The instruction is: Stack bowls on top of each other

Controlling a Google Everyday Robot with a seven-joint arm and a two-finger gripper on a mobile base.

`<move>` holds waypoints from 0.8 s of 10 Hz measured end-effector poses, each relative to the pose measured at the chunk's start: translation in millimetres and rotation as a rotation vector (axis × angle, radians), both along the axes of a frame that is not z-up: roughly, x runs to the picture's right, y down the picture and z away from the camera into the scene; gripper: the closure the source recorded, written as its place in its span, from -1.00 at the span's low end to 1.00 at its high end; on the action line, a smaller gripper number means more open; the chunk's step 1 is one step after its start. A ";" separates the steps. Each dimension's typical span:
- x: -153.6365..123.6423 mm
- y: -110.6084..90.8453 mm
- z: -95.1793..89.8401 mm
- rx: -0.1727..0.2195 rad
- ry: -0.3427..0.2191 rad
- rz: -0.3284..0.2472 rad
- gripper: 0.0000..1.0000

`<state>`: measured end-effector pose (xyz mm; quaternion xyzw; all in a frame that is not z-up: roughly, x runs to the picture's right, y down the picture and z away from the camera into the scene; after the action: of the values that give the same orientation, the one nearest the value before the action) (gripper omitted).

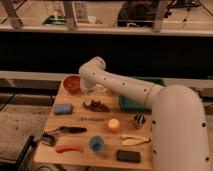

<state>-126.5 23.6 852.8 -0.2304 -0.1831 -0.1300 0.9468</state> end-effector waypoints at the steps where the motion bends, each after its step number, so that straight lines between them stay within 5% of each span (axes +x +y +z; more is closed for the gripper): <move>1: -8.3 -5.3 10.6 -0.026 -0.021 -0.008 -0.60; 2: -15.3 -9.9 18.6 -0.038 -0.036 -0.016 -0.60; 4: -38.9 -15.1 32.9 -0.002 -0.090 -0.045 -0.60; 8: -60.3 -15.8 52.6 0.180 -0.124 -0.147 -0.60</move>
<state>-186.8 7.7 905.4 -0.1488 -0.2113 -0.2289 0.9385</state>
